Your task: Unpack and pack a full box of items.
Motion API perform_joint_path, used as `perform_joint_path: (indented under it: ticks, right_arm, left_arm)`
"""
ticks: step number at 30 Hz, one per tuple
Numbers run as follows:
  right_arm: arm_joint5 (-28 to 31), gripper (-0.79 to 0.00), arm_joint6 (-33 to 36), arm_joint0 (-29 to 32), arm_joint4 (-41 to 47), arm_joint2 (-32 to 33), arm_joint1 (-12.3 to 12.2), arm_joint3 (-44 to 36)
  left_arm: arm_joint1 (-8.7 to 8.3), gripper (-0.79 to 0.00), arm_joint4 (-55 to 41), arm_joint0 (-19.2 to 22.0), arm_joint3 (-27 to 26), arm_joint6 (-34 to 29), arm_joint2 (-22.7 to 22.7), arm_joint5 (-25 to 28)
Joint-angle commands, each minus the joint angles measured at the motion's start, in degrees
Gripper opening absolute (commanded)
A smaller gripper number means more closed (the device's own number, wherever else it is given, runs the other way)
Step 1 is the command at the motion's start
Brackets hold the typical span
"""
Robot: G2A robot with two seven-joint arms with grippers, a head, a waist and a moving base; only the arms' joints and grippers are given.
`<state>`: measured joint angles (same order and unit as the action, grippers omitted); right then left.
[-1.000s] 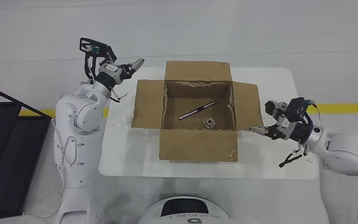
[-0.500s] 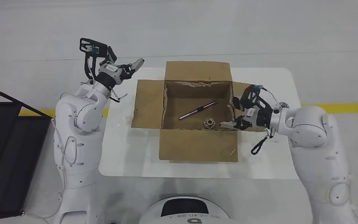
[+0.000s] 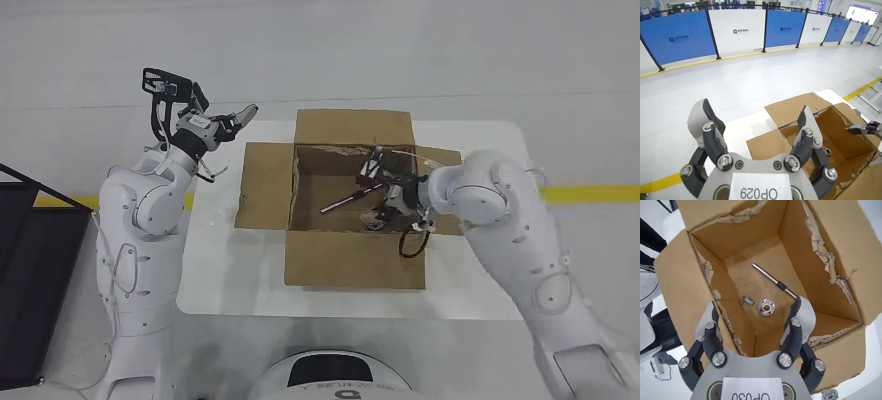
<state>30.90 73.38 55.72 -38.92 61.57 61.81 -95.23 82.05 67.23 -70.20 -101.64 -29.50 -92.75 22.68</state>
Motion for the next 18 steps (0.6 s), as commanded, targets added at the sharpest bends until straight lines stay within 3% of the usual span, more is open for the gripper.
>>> perform_joint_path:
  ticks: [1,5,8,12,18]
  right_arm:
    - [-1.3,-0.132,1.3,-4.0,0.5,-3.6,0.4,4.6]
    - [-4.6,-0.083,4.6,-9.7,-0.7,-10.8,1.5,11.5]
    - [-6.9,0.0,6.8,-12.9,-2.3,-15.8,2.8,16.6]
    - [-8.0,0.0,6.0,-15.2,-3.9,-20.6,4.6,21.5]
    - [-8.2,-0.074,2.6,-16.9,-6.2,-25.3,6.7,27.9]
  left_arm:
    - [0.0,0.0,-0.1,0.0,0.0,0.0,0.0,0.0]
    - [0.0,0.0,-0.1,0.0,0.0,0.0,0.0,0.0]
    - [0.0,0.0,-0.1,0.0,0.0,0.0,0.0,0.0]
    - [0.0,0.0,-0.1,0.0,0.0,0.0,0.0,0.0]
    - [0.0,0.0,-0.1,0.0,0.0,0.0,0.0,0.0]
